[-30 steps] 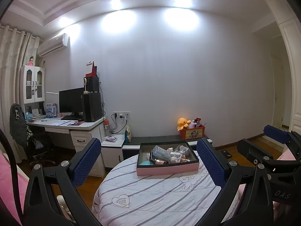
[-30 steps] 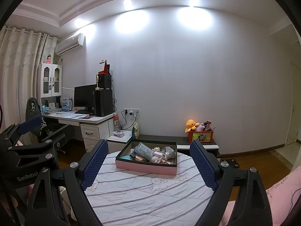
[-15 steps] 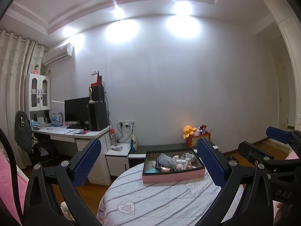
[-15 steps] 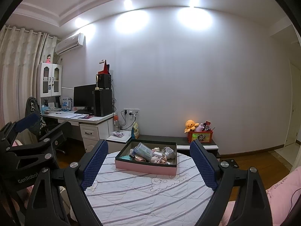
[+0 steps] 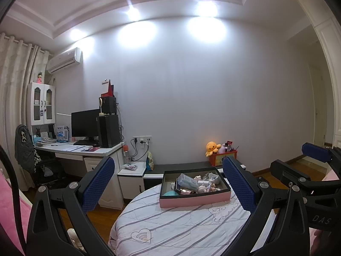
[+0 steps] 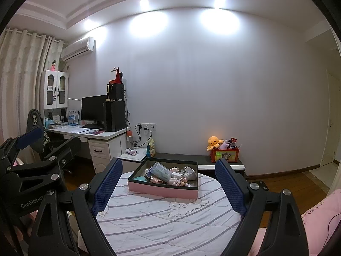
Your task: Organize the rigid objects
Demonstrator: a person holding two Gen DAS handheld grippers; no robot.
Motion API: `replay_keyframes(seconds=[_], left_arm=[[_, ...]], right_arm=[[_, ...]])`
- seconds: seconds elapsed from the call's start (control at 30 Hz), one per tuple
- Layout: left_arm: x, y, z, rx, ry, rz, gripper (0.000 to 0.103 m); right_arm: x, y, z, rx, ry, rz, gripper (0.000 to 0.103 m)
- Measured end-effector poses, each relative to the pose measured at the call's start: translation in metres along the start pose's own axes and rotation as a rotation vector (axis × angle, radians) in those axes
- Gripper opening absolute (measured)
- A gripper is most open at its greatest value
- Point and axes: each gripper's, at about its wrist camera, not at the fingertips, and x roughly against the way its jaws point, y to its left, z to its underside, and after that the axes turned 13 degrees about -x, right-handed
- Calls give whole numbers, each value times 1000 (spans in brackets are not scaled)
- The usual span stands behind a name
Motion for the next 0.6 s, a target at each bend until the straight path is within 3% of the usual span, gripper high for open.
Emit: replay_keyframes(seconds=[0.6], left_arm=[[0,1,0,0,2,4,103]], right_arm=[[1,-2,0,0,2,3,90]])
